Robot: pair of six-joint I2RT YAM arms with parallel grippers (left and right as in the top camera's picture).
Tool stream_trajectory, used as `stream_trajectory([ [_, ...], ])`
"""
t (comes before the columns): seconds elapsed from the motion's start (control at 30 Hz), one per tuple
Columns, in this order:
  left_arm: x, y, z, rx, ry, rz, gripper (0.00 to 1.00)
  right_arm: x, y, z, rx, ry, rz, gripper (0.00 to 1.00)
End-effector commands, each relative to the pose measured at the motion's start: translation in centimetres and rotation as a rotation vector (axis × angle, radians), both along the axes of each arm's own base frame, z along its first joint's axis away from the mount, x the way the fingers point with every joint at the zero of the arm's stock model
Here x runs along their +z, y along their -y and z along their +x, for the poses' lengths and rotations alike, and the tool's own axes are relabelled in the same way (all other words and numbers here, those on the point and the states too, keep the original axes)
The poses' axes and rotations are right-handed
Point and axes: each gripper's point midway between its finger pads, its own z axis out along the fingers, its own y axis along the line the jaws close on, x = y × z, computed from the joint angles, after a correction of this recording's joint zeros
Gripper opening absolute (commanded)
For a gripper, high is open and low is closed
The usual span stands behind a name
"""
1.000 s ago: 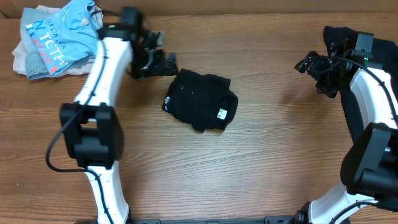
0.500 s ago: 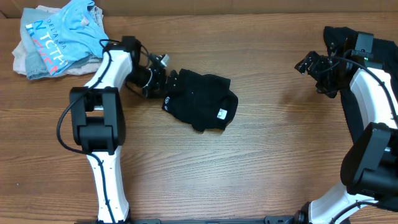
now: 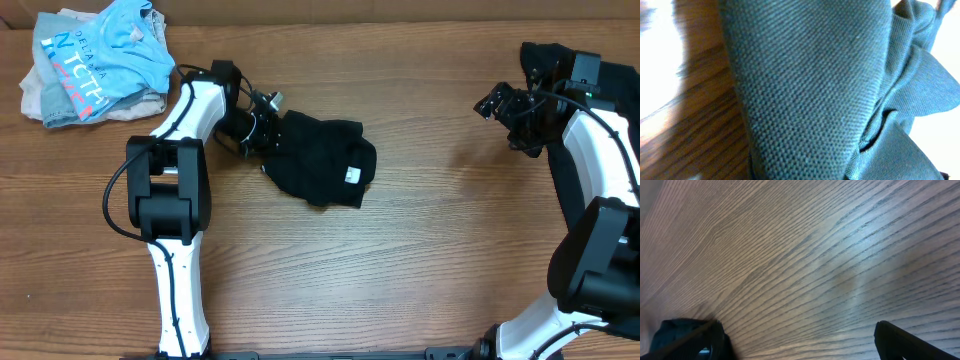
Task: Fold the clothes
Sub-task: 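Carry the black bundle with the left gripper to the upper-left clothes stack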
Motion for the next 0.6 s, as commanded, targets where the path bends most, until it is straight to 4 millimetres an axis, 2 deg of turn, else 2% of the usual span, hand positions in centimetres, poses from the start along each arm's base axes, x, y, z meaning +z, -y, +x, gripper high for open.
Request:
stream_trajectory([
  [0.0,-0.2,-3.2,2.2,0.049,0.029,0.198,0.04,0.9,0.2,0.7,-0.001,0.028,-0.007,1.0],
  [0.1,2.6,-5.5,4.2,0.057,0.1,0.344,0.04,0.9,0.2,0.7,-0.001,0.028,-0.007,1.0],
  [0.37,11.6,-12.1,10.0,0.187,0.379,0.681,0.08,0.9,0.2,0.7,-0.001,0.027,-0.007,1.0],
  [0.47,13.7,-14.0,11.6,0.241,0.46,0.735,0.08,0.9,0.2,0.7,-0.001,0.027,-0.007,1.0],
  [0.57,15.0,-15.8,12.9,0.297,0.516,0.782,0.1,0.9,0.2,0.7,-0.001,0.028,-0.006,1.0],
])
